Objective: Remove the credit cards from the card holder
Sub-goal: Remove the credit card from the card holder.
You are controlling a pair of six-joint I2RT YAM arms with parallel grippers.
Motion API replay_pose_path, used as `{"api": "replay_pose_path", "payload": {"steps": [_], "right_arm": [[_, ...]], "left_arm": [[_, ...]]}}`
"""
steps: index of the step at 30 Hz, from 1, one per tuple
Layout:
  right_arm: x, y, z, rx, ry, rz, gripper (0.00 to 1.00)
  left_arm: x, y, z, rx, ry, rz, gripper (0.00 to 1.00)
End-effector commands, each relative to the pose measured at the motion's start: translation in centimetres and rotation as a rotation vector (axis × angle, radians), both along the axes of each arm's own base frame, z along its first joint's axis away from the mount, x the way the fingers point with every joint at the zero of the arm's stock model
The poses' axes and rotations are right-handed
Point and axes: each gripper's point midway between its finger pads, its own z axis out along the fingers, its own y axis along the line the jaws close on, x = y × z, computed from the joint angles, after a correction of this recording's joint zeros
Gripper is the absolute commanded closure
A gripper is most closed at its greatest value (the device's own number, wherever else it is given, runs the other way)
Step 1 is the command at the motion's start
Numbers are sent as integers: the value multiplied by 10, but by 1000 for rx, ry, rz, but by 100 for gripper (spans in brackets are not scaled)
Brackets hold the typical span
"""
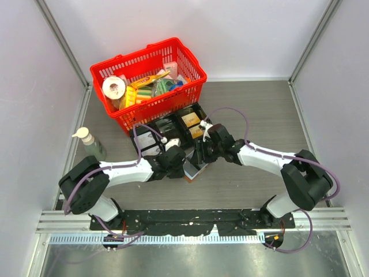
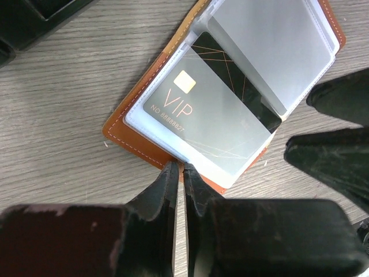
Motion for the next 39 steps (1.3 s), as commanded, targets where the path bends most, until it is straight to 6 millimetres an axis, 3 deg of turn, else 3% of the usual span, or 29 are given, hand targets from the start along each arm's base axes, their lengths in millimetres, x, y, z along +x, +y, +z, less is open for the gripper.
{"api": "replay_pose_path", "payload": {"steps": [1,5,13,20,29,32,39], "right_arm": [[16,5,0,59,-34,-5,53],[23,-1,-8,95,-27,-22,55],[12,-4,-35,78,35,17,56],[-18,-7,-48,125,137,47,62],[-25,2,-15,257,109,57,78],[-25,8,0,315,89,68,79],[-21,7,0,331,76,32,78]], "left_arm": [[-3,4,-12,24,20,-7,89],[-5,5,-18,35,38,-12,91],[-6,2,-23,42,55,-23,92],[-8,-1,-23,35,63,-40,94],[-11,-7,-21,24,71,-90,99],[-15,-9,-21,20,77,-112,99],[-19,-17,-18,25,64,-161,99]]}}
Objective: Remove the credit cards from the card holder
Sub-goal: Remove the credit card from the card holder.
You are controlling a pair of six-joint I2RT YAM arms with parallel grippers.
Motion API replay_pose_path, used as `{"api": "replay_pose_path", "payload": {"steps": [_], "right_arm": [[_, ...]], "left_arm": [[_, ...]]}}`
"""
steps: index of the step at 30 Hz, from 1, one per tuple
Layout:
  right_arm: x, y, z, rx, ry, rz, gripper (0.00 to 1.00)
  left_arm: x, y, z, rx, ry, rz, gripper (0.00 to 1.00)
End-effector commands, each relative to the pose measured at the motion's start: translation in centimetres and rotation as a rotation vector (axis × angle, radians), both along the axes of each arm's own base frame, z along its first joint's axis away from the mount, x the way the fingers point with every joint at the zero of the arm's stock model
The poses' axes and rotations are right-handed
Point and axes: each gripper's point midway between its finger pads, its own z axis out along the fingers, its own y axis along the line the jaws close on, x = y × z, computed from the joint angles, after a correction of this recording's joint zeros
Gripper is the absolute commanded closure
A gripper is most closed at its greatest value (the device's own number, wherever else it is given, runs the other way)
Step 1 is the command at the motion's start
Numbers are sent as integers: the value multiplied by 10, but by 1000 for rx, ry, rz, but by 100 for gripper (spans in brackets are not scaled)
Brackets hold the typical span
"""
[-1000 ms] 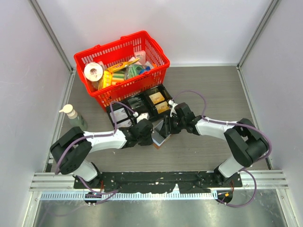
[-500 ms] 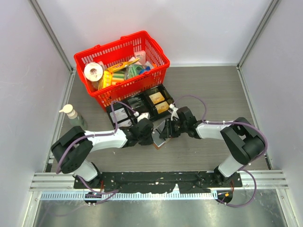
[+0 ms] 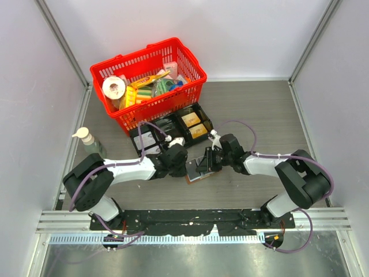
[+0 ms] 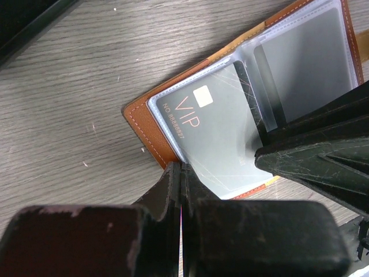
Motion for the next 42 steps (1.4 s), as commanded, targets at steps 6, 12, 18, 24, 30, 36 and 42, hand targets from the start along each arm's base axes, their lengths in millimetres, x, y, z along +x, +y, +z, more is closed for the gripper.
{"api": "replay_pose_path", "payload": {"steps": [6,12,18,24,30,36,42], "right_arm": [[3,30,30,181,-41,55,78],[0,28,25,170,-36,47,82],[2,15,28,158,-45,19,82],[6,12,37,177,-58,9,76],[8,14,42,196,-59,5,67],[14,0,35,174,-56,-55,70],[13,-5,21,167,-13,-70,94]], "left_arm": [[-22,-9,-16,50,62,-107,99],[-21,-7,-18,68,61,-104,99],[-23,3,-25,119,69,-100,100],[-24,5,-28,135,77,-105,100],[-24,5,-28,136,80,-108,100],[-24,6,-27,135,77,-101,100],[-23,4,-20,112,66,-94,100]]}}
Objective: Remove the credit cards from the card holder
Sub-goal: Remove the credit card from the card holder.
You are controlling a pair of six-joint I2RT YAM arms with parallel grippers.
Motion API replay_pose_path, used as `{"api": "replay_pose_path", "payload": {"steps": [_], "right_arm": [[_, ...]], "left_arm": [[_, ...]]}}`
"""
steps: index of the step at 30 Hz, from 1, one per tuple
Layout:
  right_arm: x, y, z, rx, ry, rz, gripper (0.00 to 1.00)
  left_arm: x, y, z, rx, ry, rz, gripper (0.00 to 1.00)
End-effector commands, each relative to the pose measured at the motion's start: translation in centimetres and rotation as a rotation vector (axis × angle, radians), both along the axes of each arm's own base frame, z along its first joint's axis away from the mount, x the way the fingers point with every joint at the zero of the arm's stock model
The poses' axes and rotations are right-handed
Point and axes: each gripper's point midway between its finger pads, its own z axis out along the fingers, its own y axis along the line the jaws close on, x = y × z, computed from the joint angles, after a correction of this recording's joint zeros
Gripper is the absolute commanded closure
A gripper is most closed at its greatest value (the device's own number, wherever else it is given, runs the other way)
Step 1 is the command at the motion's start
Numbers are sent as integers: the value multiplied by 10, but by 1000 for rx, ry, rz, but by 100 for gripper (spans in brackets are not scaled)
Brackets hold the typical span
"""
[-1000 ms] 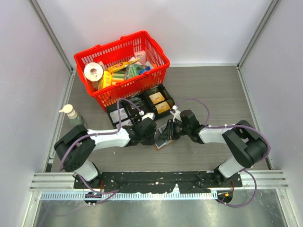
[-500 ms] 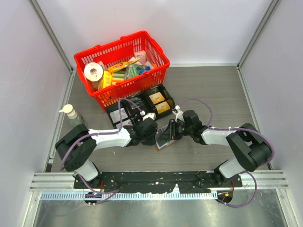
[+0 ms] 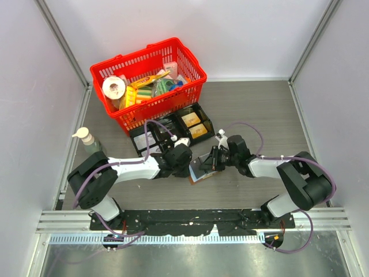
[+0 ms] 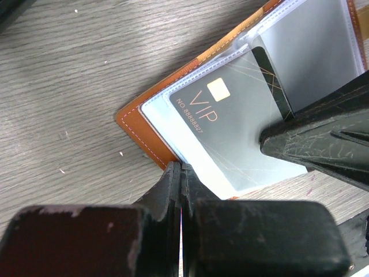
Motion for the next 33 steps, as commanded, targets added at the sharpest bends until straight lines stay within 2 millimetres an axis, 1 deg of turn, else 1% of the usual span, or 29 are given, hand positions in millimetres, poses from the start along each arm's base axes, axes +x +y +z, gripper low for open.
{"api": "replay_pose_path", "payload": {"steps": [1,3,8,11,12,14,17,19,20,21,22,23,24,27,30,33], "right_arm": [[6,7,14,71,-43,7,99],[5,7,11,75,-32,5,99],[1,5,6,65,-21,3,99],[0,4,4,60,-15,1,99],[-1,4,3,57,-11,2,99],[-1,4,3,57,-11,3,99],[-1,5,3,55,-4,9,98],[-1,6,5,58,-6,14,95],[-2,4,3,50,-3,10,91],[-1,5,7,52,-14,10,90],[-1,4,5,39,-13,9,86],[0,3,7,36,-19,5,84],[1,2,6,26,-21,4,79],[3,1,10,22,-31,1,70],[6,-2,12,20,-40,-12,66],[9,-5,12,16,-43,-29,66]], "left_arm": [[-19,14,-16,64,68,-21,100],[-15,10,-2,20,42,-11,99],[0,-7,43,-113,-63,13,90],[9,-17,56,-157,-105,17,87],[12,-20,55,-154,-108,13,88],[15,-25,49,-139,-100,0,92],[15,-29,34,-113,-73,-12,97],[12,-29,22,-88,-48,-19,100],[11,-27,15,-69,-36,-18,100],[10,-22,8,-45,-22,-12,100],[7,-19,2,-26,-10,-7,100],[6,-14,-4,-4,1,1,100],[3,-11,-8,6,10,2,100],[-2,-3,-16,24,29,17,100],[-5,0,-22,34,43,20,100],[-4,-1,-23,35,44,20,100]]}}
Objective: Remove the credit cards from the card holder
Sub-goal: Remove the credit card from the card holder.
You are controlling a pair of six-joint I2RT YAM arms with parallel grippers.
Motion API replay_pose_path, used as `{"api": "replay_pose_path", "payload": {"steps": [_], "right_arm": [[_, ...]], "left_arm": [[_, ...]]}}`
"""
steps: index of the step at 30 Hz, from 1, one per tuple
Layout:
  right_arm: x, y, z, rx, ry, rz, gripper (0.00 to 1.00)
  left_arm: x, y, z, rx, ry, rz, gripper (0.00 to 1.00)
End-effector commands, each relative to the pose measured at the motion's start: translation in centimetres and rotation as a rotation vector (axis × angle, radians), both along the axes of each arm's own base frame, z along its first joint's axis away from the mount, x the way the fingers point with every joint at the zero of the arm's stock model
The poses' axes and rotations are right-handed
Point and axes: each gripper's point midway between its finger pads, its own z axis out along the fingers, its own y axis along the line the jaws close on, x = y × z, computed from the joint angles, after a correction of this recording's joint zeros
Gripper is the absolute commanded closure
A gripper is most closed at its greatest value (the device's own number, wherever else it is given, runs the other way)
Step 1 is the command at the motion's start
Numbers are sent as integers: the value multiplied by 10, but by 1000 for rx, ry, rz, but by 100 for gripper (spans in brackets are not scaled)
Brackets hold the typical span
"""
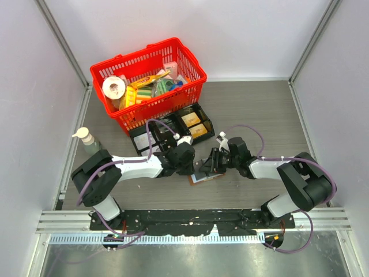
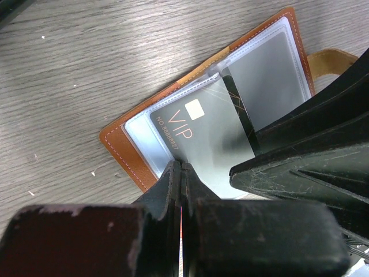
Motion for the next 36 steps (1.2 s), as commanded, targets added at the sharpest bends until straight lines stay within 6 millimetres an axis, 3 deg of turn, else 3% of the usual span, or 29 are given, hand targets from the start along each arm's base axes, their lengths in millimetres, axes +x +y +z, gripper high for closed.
{"api": "replay_pose_path", "payload": {"steps": [1,9,15,24,28,36], "right_arm": [[17,1,20,25,-85,-18,66],[22,-12,17,24,-76,-59,67],[21,-14,15,40,-62,-57,73],[20,-23,-10,-49,-34,-75,71],[17,-22,-12,-35,-30,-53,72],[16,-15,-1,25,-51,-30,91]], "left_arm": [[-13,18,-30,93,59,0,100],[-13,18,-31,96,63,-1,100],[-14,17,-31,93,65,-7,100],[-15,16,-30,88,67,-10,100],[-15,16,-31,88,69,-11,100],[-16,16,-33,90,72,-14,100]]}}
